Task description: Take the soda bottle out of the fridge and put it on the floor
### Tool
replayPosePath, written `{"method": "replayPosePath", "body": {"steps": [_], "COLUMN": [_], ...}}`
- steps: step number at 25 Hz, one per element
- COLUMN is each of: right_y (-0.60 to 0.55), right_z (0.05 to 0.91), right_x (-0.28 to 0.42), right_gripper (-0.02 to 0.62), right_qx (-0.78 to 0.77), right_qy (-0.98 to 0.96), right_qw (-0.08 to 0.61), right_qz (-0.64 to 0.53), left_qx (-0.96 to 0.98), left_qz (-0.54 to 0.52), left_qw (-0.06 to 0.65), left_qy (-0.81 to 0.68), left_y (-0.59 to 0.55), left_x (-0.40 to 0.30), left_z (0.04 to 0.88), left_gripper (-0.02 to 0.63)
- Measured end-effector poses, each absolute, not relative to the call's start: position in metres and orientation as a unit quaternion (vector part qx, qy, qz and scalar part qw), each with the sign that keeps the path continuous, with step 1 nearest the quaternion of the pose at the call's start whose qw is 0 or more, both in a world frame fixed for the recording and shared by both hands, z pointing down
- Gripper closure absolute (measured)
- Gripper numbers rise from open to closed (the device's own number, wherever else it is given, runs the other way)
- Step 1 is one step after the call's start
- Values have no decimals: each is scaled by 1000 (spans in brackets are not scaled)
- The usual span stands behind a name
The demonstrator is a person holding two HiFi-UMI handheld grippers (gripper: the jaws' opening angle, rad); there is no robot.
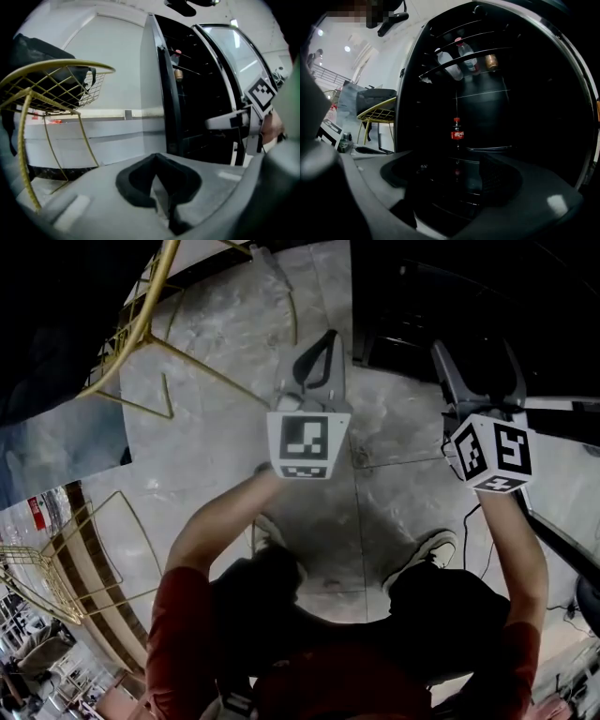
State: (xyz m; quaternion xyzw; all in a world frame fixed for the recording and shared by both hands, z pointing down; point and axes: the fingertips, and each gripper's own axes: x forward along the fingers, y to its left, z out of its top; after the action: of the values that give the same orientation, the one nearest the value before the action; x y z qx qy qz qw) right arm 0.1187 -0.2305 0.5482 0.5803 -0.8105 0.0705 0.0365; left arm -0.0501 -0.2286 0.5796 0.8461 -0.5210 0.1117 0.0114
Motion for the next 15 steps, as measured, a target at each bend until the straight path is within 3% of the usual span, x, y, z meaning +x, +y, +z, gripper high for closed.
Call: {"method": "replayPosePath", "body": {"steps": [15], "right_y": [-230], "right_z": [542], "right_x": [117], "right_gripper": [189], "right_qx": [578], "right_qy": [-813], "right_qw": [38], "right_qz": [63], "left_qx": [840], "left_qz": [103], "left_qw": [9], "left_qy": [-533], "left_y": [-224], "left_x": [-47], "left_z": [569], "left_gripper": [606]}}
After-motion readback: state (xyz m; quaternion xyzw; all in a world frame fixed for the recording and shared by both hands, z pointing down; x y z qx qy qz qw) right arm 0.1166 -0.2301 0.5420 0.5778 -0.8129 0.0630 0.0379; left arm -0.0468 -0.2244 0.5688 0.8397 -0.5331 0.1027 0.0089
